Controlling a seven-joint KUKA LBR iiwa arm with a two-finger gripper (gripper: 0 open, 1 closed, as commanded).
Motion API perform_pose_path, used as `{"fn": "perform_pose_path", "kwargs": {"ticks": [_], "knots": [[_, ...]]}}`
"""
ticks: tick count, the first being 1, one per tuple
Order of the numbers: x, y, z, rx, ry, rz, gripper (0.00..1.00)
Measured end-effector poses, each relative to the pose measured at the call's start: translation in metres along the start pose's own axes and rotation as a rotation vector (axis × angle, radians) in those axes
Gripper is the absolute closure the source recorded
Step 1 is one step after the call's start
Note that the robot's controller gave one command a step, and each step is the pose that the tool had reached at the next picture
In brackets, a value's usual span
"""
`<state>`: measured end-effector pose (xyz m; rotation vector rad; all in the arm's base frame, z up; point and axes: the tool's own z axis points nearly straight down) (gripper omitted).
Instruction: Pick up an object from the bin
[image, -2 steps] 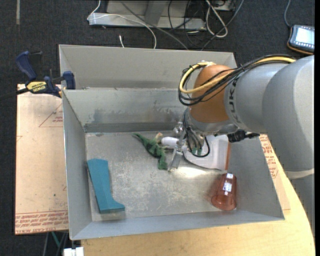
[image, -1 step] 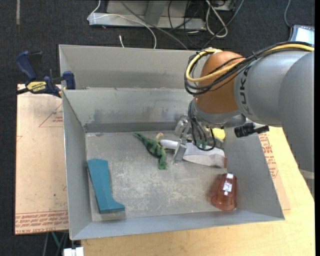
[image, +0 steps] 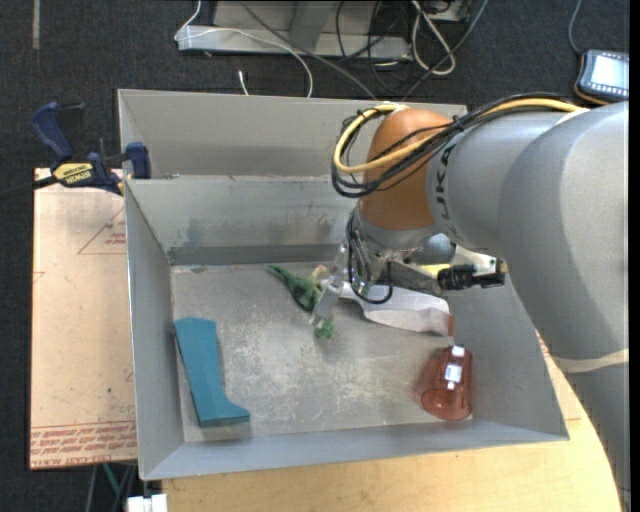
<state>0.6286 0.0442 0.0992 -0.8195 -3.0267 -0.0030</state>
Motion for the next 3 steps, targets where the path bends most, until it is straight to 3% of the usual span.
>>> {"fn": "perform_pose_path", "kwargs": {"ticks": [1,2,3], "knots": [[-0.016,-0.008,0.028,-0.006,-0.011,-0.065,0.00],[-0.004,0.014,0.028,-0.006,-0.008,0.255,1.00],[-0.004,0.014,0.028,-0.006,-0.008,0.255,1.00]]}}
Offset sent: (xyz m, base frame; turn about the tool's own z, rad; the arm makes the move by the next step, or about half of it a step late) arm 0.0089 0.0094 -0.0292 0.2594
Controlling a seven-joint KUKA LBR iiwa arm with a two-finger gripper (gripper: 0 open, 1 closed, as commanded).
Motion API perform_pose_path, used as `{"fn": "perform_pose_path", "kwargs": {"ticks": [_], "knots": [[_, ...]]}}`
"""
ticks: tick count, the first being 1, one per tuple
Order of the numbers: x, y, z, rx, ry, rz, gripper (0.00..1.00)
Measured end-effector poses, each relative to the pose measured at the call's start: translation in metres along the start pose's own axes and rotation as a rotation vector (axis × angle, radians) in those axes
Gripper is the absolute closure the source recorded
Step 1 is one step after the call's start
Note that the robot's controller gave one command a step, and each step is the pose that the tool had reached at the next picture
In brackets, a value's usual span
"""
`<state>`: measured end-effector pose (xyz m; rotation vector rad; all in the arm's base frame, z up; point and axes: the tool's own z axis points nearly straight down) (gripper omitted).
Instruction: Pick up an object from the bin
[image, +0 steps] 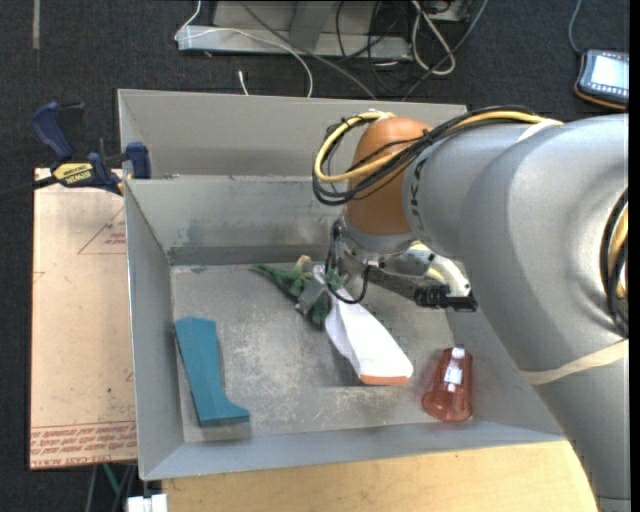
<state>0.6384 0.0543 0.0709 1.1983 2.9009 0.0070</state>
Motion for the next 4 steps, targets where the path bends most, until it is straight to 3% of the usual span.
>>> {"fn": "perform_pose_path", "kwargs": {"ticks": [4], "knots": [[0.001,-0.001,-0.033,0.002,0.001,-0.006,1.00]]}}
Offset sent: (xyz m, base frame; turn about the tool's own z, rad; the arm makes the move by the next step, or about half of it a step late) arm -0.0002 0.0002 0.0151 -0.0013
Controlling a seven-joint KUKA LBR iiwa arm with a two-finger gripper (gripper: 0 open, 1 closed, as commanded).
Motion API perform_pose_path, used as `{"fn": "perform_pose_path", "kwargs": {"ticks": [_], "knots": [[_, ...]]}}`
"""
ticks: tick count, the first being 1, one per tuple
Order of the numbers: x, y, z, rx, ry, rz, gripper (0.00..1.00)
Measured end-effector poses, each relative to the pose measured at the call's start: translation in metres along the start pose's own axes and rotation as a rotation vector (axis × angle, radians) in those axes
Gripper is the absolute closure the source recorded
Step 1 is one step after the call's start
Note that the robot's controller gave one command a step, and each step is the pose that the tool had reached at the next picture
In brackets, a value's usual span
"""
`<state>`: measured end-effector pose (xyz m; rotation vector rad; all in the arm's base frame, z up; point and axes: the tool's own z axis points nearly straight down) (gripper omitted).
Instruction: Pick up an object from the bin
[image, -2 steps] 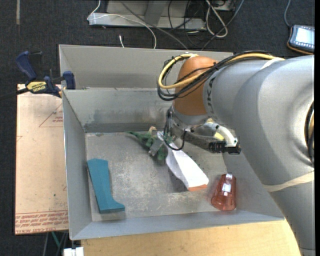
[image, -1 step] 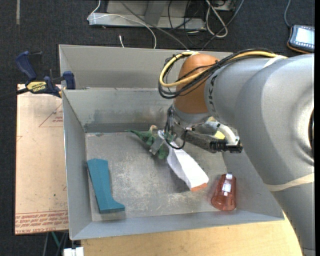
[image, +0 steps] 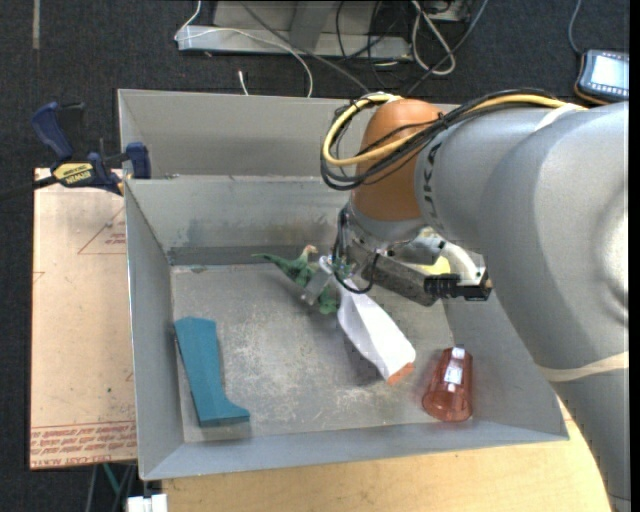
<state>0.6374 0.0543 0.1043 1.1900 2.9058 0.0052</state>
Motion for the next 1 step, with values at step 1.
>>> {"fn": "perform_pose_path", "kwargs": {"ticks": [1], "knots": [[0.0008,-0.0008,-0.0416,0.004,0.003,-0.002,1.00]]}}
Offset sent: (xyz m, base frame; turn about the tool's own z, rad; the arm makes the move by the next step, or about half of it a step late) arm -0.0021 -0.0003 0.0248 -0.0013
